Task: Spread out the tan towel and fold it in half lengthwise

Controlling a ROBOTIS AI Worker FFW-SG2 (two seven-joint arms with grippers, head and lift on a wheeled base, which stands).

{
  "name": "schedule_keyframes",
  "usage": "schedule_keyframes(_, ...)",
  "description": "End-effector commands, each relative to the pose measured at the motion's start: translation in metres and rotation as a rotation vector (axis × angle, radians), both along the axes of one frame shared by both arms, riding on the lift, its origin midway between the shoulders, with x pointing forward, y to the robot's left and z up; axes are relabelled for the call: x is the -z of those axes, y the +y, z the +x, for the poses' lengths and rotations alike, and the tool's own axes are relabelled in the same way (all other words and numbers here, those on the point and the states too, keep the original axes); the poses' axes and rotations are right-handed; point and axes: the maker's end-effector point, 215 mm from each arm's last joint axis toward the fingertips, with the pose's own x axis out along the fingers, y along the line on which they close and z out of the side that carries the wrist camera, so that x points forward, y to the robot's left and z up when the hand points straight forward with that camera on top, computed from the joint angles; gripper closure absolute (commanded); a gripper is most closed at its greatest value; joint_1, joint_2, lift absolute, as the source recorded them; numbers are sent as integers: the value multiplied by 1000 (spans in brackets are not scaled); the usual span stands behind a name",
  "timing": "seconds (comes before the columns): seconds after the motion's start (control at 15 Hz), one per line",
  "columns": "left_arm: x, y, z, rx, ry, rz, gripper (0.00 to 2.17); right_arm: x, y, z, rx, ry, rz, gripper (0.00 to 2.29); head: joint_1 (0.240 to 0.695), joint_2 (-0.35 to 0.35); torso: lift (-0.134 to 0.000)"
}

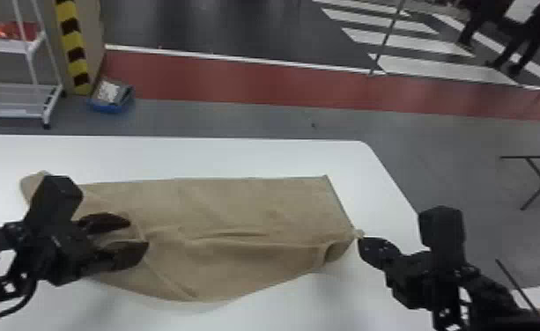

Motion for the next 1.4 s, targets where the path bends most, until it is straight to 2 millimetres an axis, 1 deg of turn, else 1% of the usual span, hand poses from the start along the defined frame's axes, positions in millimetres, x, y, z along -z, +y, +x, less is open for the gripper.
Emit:
schedule_keyframes(0.0, 9, 9, 4, -15, 1, 36, 522, 0, 0, 2, 2, -2, 3, 1656, 695, -252, -123)
schedule_keyframes(0.2, 5, 15, 8, -19, -8, 47, 522, -1, 0, 4, 3, -5, 7, 1656, 695, -233, -123)
schedule_keyframes(0.27, 4, 17, 10, -18, -12, 50, 562, 0, -1, 4, 5, -4, 7, 1656, 695, -231, -123)
schedule_keyframes(0.33, 3, 17, 11, -18, -14, 50, 741, 0, -1, 5, 6, -4, 6, 1656, 695, -229, -123)
schedule_keyframes(0.4, 2, 16, 11, -19, -14, 44, 788, -1, -2, 6, 8, -5, 5, 1656, 695, -227, -123)
schedule_keyframes(0.53, 0, 15, 10, -17, -14, 30, 788, 0, -2, 7, 9, -6, 8, 1656, 695, -226, -123)
schedule_keyframes(0.6, -1, 15, 10, -14, -15, 26, 826, 2, -2, 7, 9, -3, 9, 1656, 695, -226, -123)
schedule_keyframes(0.67, -4, 16, 11, -12, -19, 22, 1089, 2, -2, 7, 10, -3, 11, 1656, 695, -227, -123)
schedule_keyframes(0.73, -7, 17, 11, -14, -18, 5, 1200, 1, -4, 8, 13, -4, 10, 1656, 695, -228, -123)
schedule_keyframes(0.8, -13, 23, 9, -31, -23, -26, 1200, 1, -5, 7, 16, -5, 9, 1656, 695, -228, -123)
schedule_keyframes(0.93, -40, 41, 7, -77, -58, -94, 1200, -2, -8, 8, 21, -10, 7, 1656, 695, -227, -123)
schedule_keyframes(1.0, -55, 55, 6, -106, -73, -134, 1200, -2, -9, 8, 22, -10, 7, 1656, 695, -220, -123)
schedule_keyframes(1.07, -62, 73, 3, -142, -68, -158, 1200, -2, -8, 8, 21, -11, 7, 1656, 695, -213, -123)
schedule_keyframes(1.13, -63, 89, -1, -178, -52, -173, 1200, -1, -8, 7, 21, -8, 7, 1656, 695, -203, -123)
schedule_keyframes(1.2, -61, 116, -7, -227, -42, -187, 1200, -2, -8, 7, 21, -9, 7, 1656, 695, -189, -123)
schedule_keyframes(1.27, -58, 138, -13, -269, -30, -207, 1200, -2, -7, 6, 16, -7, 10, 1656, 695, -176, -123)
schedule_keyframes(1.33, -53, 156, -18, -305, -17, -228, 1200, -2, -4, 6, 11, -8, 13, 1656, 695, -156, -123)
